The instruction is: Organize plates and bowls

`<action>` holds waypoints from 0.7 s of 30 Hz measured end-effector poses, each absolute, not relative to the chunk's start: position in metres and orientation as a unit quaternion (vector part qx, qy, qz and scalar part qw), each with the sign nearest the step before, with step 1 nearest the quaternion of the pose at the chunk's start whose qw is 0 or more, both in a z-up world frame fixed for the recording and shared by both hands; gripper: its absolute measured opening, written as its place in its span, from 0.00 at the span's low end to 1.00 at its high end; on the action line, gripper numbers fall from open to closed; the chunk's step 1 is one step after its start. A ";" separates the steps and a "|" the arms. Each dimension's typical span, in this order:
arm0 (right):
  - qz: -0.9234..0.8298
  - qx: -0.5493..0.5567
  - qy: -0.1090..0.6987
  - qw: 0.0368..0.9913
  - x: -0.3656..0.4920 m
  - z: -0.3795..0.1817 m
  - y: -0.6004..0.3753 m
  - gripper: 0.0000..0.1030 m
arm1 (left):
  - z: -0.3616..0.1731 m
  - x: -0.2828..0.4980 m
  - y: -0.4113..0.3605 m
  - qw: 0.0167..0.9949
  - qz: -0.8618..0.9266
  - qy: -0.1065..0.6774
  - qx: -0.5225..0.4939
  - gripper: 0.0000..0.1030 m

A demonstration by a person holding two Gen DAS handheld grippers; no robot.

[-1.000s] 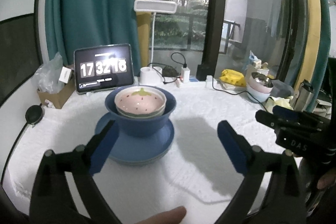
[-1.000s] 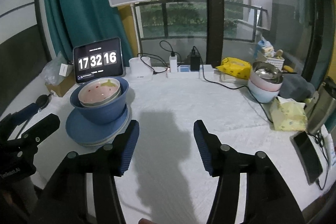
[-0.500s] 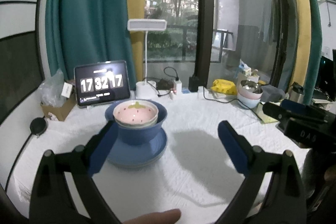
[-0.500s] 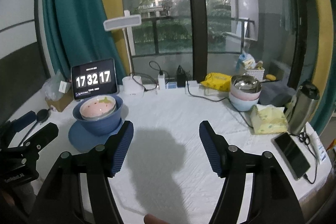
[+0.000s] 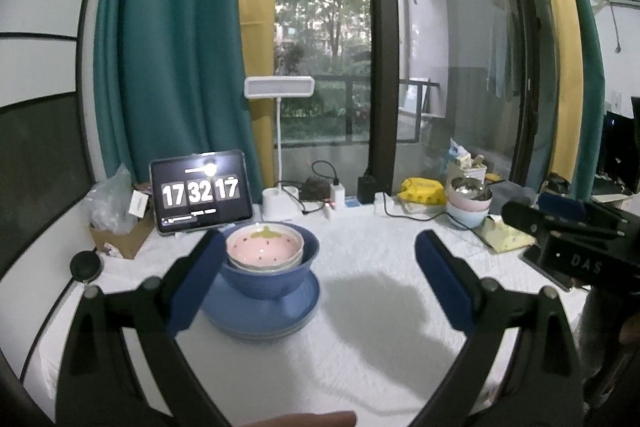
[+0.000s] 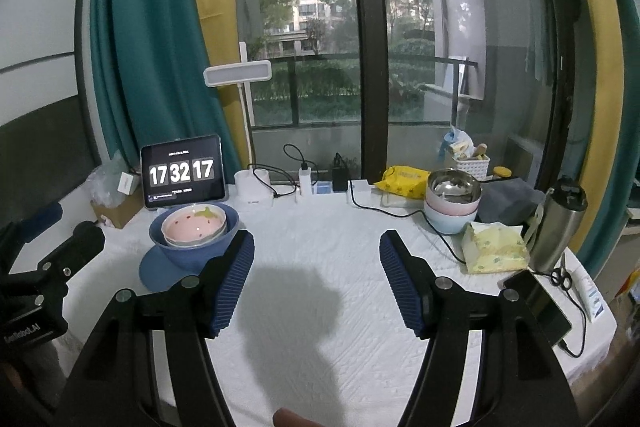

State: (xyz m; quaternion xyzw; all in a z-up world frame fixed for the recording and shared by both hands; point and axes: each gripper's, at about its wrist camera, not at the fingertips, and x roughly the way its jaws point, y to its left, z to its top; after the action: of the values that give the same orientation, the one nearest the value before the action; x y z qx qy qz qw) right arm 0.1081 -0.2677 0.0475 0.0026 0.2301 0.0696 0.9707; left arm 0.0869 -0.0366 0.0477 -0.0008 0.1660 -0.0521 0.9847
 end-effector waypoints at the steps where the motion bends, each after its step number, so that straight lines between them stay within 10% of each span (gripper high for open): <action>1: 0.070 0.003 0.230 0.971 0.108 0.047 -0.268 0.67 | 0.048 0.086 -0.037 0.985 -0.052 0.166 0.000 0.94; 21: 0.070 0.005 0.243 0.967 0.112 0.042 -0.272 0.67 | 0.046 0.088 -0.041 0.984 -0.054 0.171 -0.004 0.94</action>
State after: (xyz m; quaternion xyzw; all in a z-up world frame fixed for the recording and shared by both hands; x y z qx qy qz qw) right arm 0.1123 -0.2723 0.0418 0.0053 0.2432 0.0696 0.9675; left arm 0.0879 -0.0405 0.0459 -0.0037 0.1714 -0.0541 0.9837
